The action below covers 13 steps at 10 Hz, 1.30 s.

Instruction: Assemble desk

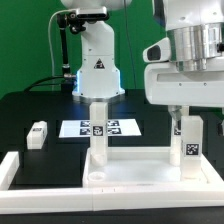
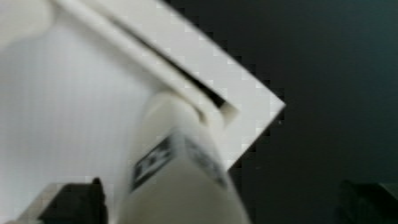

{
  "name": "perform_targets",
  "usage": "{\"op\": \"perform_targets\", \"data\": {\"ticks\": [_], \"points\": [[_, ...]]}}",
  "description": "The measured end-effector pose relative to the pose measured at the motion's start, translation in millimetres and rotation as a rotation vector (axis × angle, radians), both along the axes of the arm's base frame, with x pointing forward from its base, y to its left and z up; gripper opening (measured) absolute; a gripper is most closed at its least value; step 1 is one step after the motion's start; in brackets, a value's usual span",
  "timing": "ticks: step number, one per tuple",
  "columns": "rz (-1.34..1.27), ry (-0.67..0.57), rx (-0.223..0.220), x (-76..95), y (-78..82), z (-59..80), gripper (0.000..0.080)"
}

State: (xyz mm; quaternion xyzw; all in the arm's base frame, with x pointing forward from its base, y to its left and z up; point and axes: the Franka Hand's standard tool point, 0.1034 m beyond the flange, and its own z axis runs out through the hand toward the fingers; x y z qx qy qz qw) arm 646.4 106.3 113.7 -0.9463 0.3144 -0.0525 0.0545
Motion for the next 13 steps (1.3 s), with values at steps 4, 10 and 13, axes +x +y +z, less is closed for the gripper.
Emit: {"op": "perform_targets", "data": {"ticks": [4,10,13], "points": [[0.276,-0.011,-0.045,14.7,4.5,9.6,0.0649],[-0.145,0.015,0.003,15.8,-2.2,9.4,0.0298],[-0.496,0.039,0.057,14.0,-7.9,8.1,0.0298]]}}
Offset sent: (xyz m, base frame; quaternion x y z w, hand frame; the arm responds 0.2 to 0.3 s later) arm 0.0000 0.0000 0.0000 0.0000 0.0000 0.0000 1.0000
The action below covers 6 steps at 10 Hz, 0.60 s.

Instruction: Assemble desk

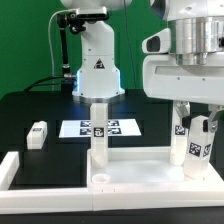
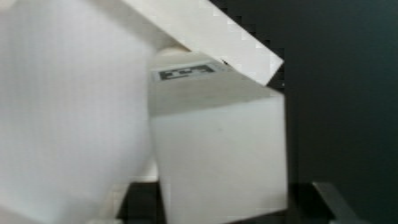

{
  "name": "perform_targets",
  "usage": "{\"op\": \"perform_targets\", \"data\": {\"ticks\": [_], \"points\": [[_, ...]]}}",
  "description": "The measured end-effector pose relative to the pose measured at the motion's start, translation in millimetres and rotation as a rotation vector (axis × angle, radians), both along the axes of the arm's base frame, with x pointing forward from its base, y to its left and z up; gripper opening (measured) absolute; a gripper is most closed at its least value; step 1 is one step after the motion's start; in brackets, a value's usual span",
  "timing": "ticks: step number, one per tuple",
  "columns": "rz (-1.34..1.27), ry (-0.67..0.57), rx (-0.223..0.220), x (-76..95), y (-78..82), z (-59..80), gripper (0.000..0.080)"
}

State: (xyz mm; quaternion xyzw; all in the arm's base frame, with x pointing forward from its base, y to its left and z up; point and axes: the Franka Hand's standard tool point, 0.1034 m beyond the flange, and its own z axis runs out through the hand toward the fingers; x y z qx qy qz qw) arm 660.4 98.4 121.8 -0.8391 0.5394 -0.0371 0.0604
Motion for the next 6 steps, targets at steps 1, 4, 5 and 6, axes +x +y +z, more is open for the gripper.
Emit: {"op": "perform_targets", "data": {"ticks": [1,4,5,6], "points": [[-0.149,0.003,0.030,-1.6,-3.7,-0.8,0.0298],[-0.483,0.027,0.140,-3.7,-14.3,-2.6,0.0298],[-0.543,0.030,0.148,-4.5,-13.5,-2.4,0.0298],[-0.523,0.029,0.144,-4.5,-13.4,-2.4,0.0300]]}}
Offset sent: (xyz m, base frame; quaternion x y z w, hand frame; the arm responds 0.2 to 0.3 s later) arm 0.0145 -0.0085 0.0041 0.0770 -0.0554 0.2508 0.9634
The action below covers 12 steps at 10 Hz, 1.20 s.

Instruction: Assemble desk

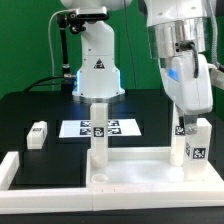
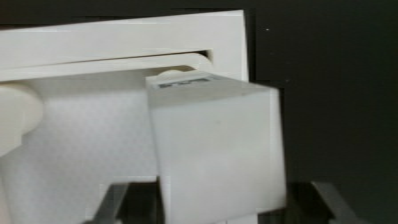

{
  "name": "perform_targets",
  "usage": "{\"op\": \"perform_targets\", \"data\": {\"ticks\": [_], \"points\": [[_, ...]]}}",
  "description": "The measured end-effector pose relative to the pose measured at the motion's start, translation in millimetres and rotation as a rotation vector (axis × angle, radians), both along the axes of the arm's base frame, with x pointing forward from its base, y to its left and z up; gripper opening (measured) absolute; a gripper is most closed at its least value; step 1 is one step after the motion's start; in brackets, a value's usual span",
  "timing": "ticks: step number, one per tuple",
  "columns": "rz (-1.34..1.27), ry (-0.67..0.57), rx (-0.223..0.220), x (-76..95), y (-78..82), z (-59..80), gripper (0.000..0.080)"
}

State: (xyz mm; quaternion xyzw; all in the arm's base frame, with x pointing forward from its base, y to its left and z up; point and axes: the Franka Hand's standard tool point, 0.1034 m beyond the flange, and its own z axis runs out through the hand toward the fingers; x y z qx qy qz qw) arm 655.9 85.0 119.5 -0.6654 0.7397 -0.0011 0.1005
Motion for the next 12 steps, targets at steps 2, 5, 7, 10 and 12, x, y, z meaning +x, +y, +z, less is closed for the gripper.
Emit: {"op": "perform_targets", "data": {"ticks": [2,5,7,10,12], "points": [[0.062,0.000,-0.017,-0.8,1.7,-1.1,0.0468],[0.651,-0.006,-0.147,-7.9,33.4,-7.0,0.0636],[0.790,-0.045,-0.179,-8.9,43.0,-1.9,0.0647],[1.201,-0.064,-0.259,-7.6,34.3,-3.7,0.0649],[1.432,-0.084,-0.285,-3.2,20.8,-3.1,0.0649]]}}
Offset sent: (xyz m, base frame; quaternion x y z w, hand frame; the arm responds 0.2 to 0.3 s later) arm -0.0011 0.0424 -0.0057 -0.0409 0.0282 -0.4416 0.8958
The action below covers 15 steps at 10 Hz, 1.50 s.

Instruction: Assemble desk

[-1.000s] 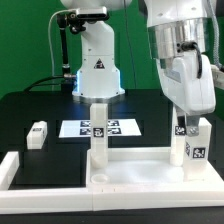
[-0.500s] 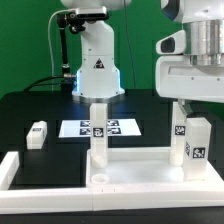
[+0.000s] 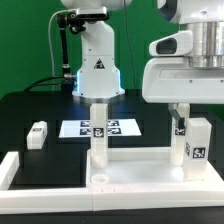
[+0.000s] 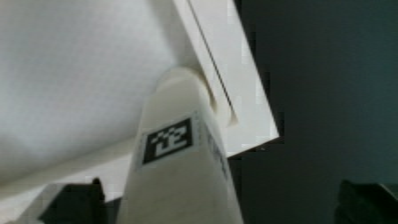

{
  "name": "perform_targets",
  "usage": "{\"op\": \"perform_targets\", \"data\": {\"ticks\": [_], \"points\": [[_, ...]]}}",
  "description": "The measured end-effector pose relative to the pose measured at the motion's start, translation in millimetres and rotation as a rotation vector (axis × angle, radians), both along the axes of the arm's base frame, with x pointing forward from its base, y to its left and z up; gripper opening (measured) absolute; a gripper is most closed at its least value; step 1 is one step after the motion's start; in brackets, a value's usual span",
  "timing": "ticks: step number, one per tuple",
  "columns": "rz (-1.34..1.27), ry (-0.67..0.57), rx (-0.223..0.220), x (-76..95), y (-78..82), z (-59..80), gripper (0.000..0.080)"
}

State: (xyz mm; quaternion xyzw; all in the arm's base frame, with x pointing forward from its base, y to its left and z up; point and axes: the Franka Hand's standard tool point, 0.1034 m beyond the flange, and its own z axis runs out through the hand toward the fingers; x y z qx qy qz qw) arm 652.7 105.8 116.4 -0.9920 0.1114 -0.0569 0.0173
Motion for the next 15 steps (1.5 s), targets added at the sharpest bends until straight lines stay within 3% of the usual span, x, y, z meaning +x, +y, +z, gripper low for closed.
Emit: {"op": "perform_targets", "data": {"ticks": [1,3,4,5,7,9,11,12,15], "points": [[0.079,-0.002,-0.013,2.3,-16.4,-0.1,0.0649],[0.033,-0.002,-0.008,2.6,-17.7,-0.3,0.0649],[0.033,-0.002,-0.008,2.5,-17.6,-0.4,0.0525],[0.007,-0.001,-0.004,2.5,-17.6,-0.5,0.0525],[-0.156,0.003,0.015,2.2,-17.6,-0.9,0.0288],[-0.294,0.007,0.031,2.0,-17.7,-1.1,0.0288],[-0.680,0.023,0.072,0.5,-8.5,-1.4,0.0288],[-0.754,0.034,0.082,0.5,-9.4,-1.2,0.0288],[-1.115,0.093,0.166,-2.7,-8.2,-2.2,0.0291]]}}
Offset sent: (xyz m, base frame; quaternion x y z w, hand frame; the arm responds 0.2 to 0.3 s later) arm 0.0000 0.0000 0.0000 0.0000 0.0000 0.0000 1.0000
